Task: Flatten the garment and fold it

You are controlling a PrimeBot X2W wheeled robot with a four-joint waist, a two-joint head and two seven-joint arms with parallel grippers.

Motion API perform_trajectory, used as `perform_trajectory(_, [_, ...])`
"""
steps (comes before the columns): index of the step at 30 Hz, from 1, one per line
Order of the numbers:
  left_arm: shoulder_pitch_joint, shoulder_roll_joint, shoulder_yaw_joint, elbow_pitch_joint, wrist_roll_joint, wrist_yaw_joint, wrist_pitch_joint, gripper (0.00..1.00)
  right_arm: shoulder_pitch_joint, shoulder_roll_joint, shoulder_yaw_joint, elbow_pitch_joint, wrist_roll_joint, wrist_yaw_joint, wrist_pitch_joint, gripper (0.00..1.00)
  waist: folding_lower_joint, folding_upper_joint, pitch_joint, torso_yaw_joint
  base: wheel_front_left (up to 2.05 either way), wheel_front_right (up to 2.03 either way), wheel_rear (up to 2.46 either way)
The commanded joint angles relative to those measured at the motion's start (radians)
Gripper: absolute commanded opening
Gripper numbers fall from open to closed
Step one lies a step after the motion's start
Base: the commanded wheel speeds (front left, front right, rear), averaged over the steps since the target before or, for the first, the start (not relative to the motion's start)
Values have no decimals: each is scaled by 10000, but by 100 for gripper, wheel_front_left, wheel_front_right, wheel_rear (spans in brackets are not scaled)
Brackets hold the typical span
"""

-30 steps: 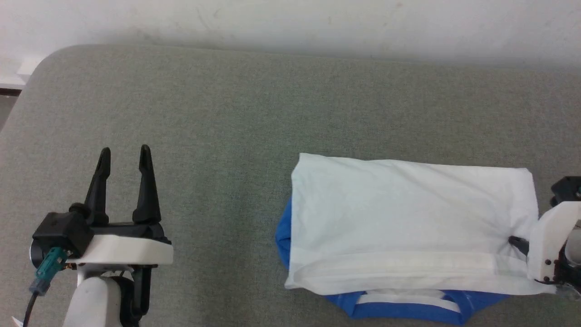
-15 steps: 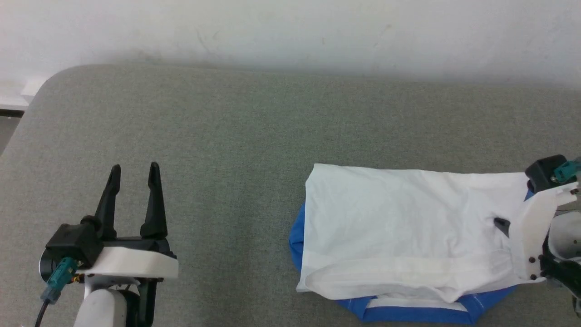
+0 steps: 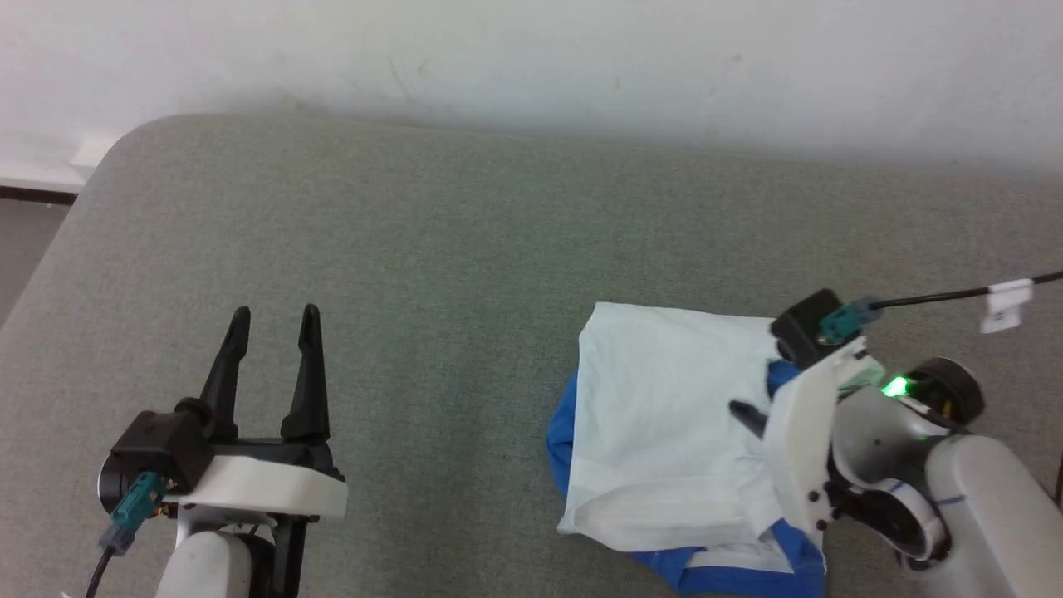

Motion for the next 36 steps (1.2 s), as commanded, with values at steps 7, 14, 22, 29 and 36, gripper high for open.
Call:
perform_trajectory(7, [-126,-36,-175,150,117,-117,-47,100,-923,399,1125,1645,-208,-19,-696,0,1,-1,316,461,0,0,0])
perform_trajectory(14, [-356,-114,-388,254,112,-191,-47,100,-1600,767,1778,3405,-133,-19,-1473,0,1,-1,648,865,0,0,0])
perform_trajectory(22, [-358,-182,-359,372,90,-222,-47,100,-2048,829,2406,4424,-127,-19,-1978,100,1,-1,678,845,0,0,0])
perform_trajectory(29, [-472,-192,-376,435,81,-286,-47,100,-2607,870,3237,3812,162,-19,-2557,100,1,-1,528,696,0,0,0])
perform_trajectory(36, [-405,-156,-366,515,93,-321,-47,100,-3035,930,3917,3023,391,-19,-2951,100,1,-1,279,516,0,0,0])
